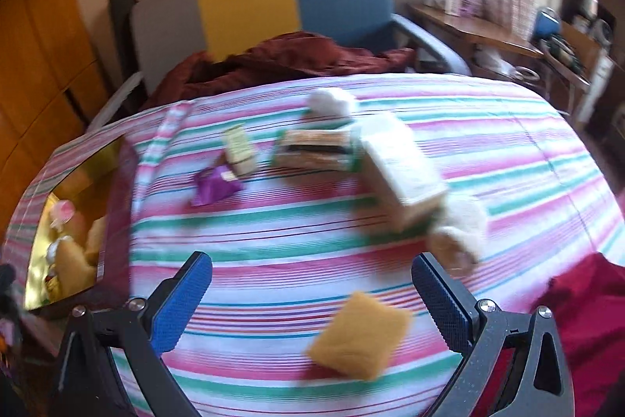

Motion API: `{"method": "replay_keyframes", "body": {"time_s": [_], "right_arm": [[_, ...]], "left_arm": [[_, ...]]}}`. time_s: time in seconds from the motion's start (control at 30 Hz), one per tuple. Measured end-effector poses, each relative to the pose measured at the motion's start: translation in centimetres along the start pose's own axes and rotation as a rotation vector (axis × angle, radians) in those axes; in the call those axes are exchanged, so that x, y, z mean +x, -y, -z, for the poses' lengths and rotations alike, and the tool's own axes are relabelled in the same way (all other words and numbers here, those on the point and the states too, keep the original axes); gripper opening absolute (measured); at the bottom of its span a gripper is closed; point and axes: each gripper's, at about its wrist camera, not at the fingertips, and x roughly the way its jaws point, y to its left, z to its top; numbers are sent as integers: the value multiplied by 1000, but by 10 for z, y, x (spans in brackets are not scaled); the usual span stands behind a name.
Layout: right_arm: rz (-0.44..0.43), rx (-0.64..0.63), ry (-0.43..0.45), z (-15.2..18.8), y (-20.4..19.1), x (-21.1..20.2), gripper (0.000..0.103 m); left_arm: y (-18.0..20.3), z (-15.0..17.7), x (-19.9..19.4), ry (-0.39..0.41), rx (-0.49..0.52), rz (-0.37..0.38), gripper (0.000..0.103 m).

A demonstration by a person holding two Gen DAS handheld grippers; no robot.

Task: Organize objects
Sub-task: 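Move both tools back toward the remaining sponge and knitted sock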

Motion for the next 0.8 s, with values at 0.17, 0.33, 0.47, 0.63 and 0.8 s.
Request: {"method": "replay_keyframes", "body": {"time_s": [0.17,0.33,0.47,0.63,0.8], "right_arm": [[65,119,-1,-8,53,0,103],[118,240,20,-14,103,0,103],[117,374,29,-6,136,2,103],[79,483,-15,0,158,10,103],[67,482,-39,1,157,13,103]], "left_arm": [[24,-8,11,-26,21,88,84],[56,-15,30,-94,56,171,83],[86,-21,43,-126,111,255,82],[138,-30,62,-167,200,403,82],[201,-31,83,-205,297,525,81]]}}
